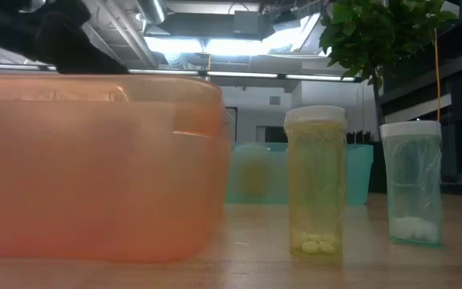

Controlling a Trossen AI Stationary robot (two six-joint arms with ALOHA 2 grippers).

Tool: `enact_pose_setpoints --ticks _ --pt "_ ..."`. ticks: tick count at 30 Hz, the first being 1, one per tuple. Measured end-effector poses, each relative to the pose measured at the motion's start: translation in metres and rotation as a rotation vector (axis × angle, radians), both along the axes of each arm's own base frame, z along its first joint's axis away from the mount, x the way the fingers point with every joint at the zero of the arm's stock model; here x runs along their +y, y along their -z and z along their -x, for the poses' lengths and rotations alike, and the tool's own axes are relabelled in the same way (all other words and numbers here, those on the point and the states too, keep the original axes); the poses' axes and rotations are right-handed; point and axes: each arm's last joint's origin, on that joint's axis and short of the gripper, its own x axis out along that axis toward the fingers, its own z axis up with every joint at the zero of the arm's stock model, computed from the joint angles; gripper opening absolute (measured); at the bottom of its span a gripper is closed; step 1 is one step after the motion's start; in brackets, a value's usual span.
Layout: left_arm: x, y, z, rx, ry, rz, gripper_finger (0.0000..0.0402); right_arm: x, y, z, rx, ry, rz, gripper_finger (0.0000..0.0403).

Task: Pick and place medicine bottles into bin by pill shape (circle, oval)
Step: Put the small blue pill bottle into the orange bin

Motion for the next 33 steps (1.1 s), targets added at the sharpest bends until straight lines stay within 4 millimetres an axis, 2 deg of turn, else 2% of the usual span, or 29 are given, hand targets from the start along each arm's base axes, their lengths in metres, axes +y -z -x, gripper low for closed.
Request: enact_pose_setpoints --ticks 4,11,18,25,33 --pt "0.004 0.002 0.015 -0.132 0.037 -0.022 0.0195 0.0 0.0 0.0 0.0 -0.002 0.001 0.0165" --pt "0.008 0.024 0.026 -0.185 -0.002 -0.037 0.0195 0.0 0.0 0.0 0.0 -0.003 0.002 0.0165" --pt "0.013 0.036 0.029 -0.203 -0.054 -0.029 0.0195 0.0 0.0 0.0 0.002 -0.054 0.034 0.0165" --pt "0.015 0.037 0.029 -0.234 -0.077 0.037 0.0195 0.0 0.0 0.0 -0.001 -0.063 0.039 0.0165" --pt "0.014 0.037 0.029 -0.223 -0.04 0.029 0.0195 0.0 0.0 0.0 0.01 -0.072 0.026 0.0165"
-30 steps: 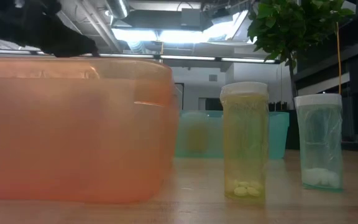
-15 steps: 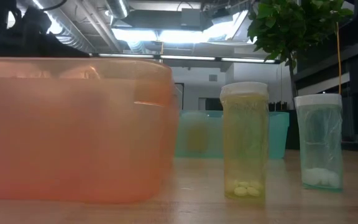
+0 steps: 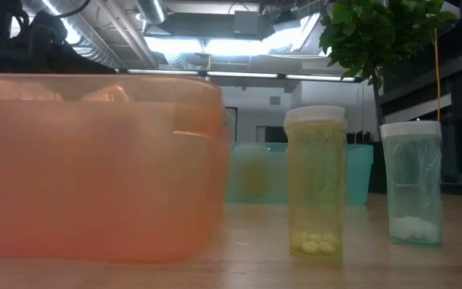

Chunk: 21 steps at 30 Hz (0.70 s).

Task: Pick and place medicine bottles into bin by pill shape (circle, oval)
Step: Put the small blue pill bottle into the orange bin

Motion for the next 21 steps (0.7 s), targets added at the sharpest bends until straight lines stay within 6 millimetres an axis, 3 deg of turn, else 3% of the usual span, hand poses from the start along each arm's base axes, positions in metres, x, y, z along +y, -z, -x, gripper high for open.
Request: enact_pose_setpoints --ticks 6,13,17,21 --pt "0.0 0.0 0.0 -0.027 0.002 0.067 0.0195 -0.001 0.0 -0.001 -0.001 0.042 -0.024 0.0178" --pt "0.0 0.0 0.0 -0.027 0.002 0.069 0.0195 -0.003 0.001 -0.002 0.007 0.058 -0.019 0.0252" --pt "0.0 0.0 0.0 -0.027 0.002 0.069 0.0195 -0.003 0.001 -0.002 0.007 0.065 -0.022 0.0272" --pt "0.0 0.0 0.0 -0.027 0.002 0.069 0.0195 -0.007 0.018 0.002 0.033 0.109 -0.005 0.0274"
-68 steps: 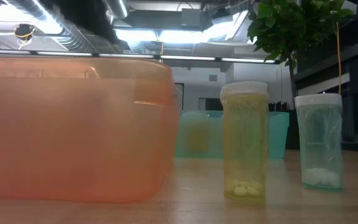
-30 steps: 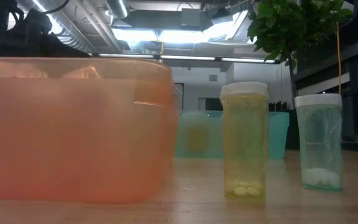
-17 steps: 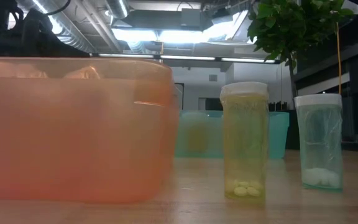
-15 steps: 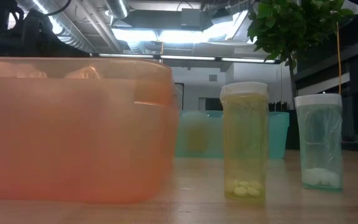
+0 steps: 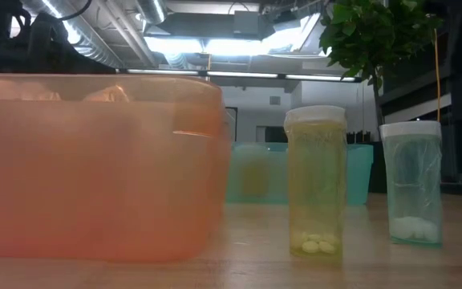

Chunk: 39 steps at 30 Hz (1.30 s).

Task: Pick and place medicine bottles into bin by pill shape (circle, oval)
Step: Put the small blue pill bottle into the orange bin

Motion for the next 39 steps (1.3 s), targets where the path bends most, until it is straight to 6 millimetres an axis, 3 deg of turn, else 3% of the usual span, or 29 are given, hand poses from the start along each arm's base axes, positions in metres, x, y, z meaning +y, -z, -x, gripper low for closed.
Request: enact_pose_setpoints --ticks 6,13,35,39 --pt "0.0 0.0 0.0 0.0 0.0 0.0 0.0195 -0.017 0.039 0.0 0.013 -0.017 0.033 0.0274" --pt "0.0 0.0 0.0 0.0 0.0 0.0 0.0195 -0.025 0.062 -0.017 -0.082 -0.168 -0.11 0.0274" --pt "0.0 0.0 0.0 0.0 -0.001 0.0 0.0195 -0.029 0.068 -0.034 -0.199 -0.262 -0.034 0.0274" --pt "0.0 0.0 0.0 0.0 -0.001 0.0 0.0195 -0.03 0.068 -0.035 -0.198 -0.254 -0.037 0.0258"
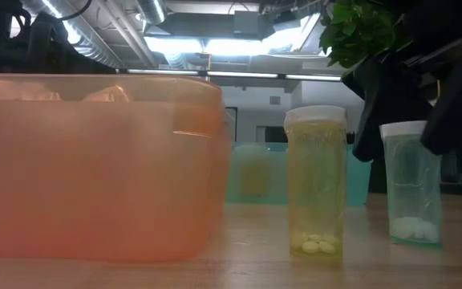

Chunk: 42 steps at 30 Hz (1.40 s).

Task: Pick and place medicine bottles into bin by pill shape (circle, oval)
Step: Put the small blue pill bottle into the orange bin

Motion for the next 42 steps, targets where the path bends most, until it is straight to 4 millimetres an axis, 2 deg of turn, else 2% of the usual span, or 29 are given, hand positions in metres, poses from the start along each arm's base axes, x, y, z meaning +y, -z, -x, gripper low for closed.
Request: enact_pose_setpoints --ticks 13,18,23,29,33,38,42 --pt "0.0 0.0 0.0 0.0 0.0 0.0 0.0195 -0.006 0.0 -0.004 0.009 0.032 -0.012 0.0131" --pt "0.0 0.0 0.0 0.0 0.0 0.0 0.0195 -0.006 -0.002 -0.005 0.014 0.033 -0.008 0.0115" --pt "0.0 0.0 0.0 0.0 0.0 0.0 0.0195 -0.003 -0.026 -0.015 0.029 0.054 0.028 0.0119" --pt "0.0 0.0 0.0 0.0 -0.001 0.0 0.0195 -0.005 -0.077 -0.023 0.016 0.13 0.268 0.0115" --pt "0.0 0.0 0.0 0.0 0.0 0.0 0.0195 -0.008 -0.105 -0.037 -0.081 0.104 0.314 0.0117" --pt "0.0 0.0 0.0 0.0 -0.001 0.0 0.0195 -0.027 -0.114 -0.063 -0.176 0.058 0.269 0.0117" --pt "0.0 0.0 0.0 0.0 0.0 0.0 0.0195 -0.05 -0.11 -0.082 -0.24 0.039 0.167 0.0117"
